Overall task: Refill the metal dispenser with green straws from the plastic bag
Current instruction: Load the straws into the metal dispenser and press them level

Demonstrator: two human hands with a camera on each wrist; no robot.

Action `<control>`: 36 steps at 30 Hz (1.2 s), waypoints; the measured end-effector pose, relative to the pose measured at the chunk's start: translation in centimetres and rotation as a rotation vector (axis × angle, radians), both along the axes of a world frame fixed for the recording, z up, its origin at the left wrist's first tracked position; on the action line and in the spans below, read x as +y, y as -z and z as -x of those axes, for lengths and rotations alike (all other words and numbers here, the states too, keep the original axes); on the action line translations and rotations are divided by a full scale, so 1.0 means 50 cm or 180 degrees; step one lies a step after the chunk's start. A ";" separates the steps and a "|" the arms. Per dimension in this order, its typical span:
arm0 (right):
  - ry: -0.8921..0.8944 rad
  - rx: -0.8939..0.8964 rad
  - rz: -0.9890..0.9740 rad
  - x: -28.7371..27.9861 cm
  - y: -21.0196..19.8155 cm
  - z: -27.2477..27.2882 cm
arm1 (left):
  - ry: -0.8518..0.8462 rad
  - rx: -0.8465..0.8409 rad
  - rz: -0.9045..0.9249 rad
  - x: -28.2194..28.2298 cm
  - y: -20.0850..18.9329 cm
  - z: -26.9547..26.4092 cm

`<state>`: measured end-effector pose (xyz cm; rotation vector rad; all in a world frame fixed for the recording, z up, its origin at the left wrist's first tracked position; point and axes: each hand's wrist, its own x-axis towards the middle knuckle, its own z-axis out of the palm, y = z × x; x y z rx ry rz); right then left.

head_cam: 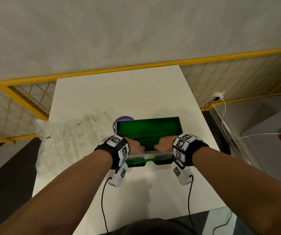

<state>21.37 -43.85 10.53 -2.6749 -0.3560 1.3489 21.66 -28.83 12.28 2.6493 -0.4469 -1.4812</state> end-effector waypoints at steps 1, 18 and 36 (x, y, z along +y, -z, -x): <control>0.0004 -0.0016 -0.0076 0.005 0.000 0.003 | 0.0047 0.0057 -0.0048 -0.003 -0.002 0.000; -0.0259 -0.1506 -0.0181 0.003 -0.041 -0.035 | -0.0028 -0.0187 0.0250 0.033 0.024 0.001; 0.0057 -0.0163 -0.0117 -0.013 -0.029 -0.028 | -0.0356 -0.1505 0.0958 0.045 -0.035 0.002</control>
